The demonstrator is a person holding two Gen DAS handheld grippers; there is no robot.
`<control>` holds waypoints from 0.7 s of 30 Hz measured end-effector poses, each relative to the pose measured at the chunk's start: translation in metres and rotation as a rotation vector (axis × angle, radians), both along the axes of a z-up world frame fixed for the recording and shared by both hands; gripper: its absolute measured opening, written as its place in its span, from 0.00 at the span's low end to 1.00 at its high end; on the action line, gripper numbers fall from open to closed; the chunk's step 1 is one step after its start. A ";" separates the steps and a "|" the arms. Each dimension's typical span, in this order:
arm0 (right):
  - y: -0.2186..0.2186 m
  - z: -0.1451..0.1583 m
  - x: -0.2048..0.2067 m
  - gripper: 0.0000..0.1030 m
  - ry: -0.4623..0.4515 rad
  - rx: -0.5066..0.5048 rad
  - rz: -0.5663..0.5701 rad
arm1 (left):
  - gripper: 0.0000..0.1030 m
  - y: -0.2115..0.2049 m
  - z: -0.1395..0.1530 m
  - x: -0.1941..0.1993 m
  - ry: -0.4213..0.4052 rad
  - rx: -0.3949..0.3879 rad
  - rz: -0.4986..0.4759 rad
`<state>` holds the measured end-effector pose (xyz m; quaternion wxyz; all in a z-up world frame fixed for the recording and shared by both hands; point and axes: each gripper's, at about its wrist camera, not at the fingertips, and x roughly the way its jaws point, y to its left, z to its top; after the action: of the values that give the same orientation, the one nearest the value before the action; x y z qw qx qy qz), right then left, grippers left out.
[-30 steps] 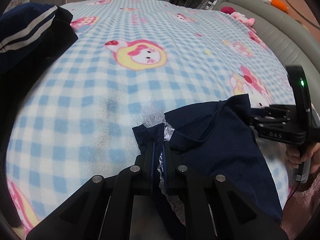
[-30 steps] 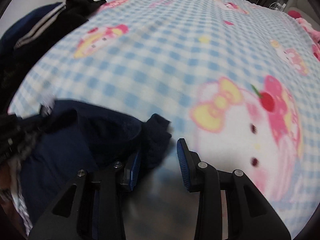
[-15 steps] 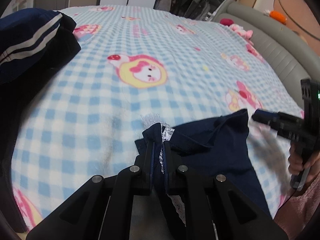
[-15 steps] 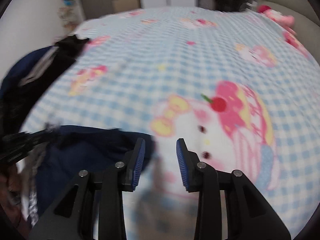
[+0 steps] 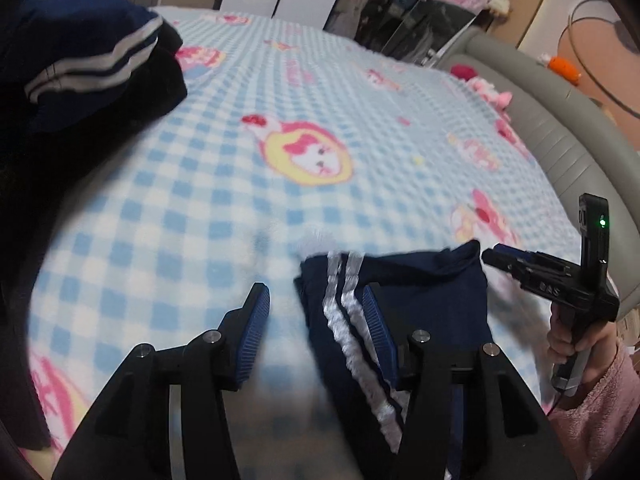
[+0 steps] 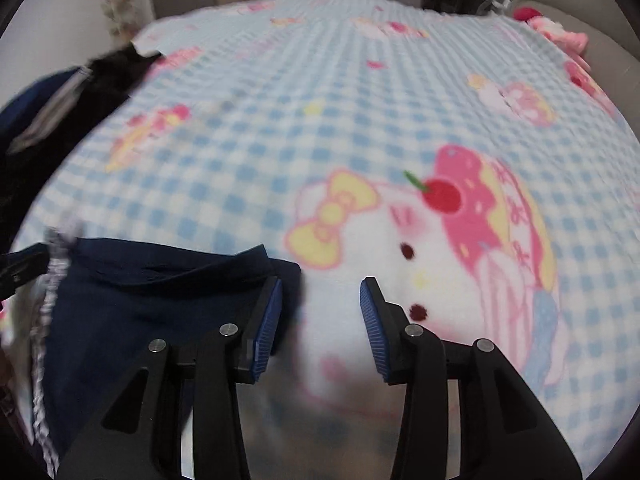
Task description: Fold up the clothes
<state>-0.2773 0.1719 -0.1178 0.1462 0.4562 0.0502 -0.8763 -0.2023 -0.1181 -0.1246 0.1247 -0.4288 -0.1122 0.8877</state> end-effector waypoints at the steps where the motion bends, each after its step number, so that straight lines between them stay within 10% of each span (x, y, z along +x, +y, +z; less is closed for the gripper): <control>1: -0.003 0.002 0.000 0.45 0.002 -0.013 0.029 | 0.46 0.001 0.001 -0.001 0.005 0.009 -0.009; 5: -0.020 -0.005 -0.011 0.51 -0.032 -0.001 0.110 | 0.32 0.011 -0.002 -0.011 -0.015 0.004 -0.053; 7: -0.025 -0.012 -0.018 0.51 -0.062 0.015 0.108 | 0.04 0.020 -0.007 -0.016 -0.042 -0.049 -0.059; 12: -0.019 -0.008 -0.012 0.51 0.014 0.110 0.008 | 0.03 0.010 0.012 0.004 0.051 -0.106 0.033; 21: -0.017 0.005 -0.011 0.51 -0.010 -0.027 0.130 | 0.05 -0.003 0.001 0.004 -0.014 -0.072 0.063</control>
<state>-0.2887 0.1553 -0.1132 0.2091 0.4542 0.0671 -0.8634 -0.1982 -0.1215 -0.1233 0.0802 -0.4354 -0.0944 0.8917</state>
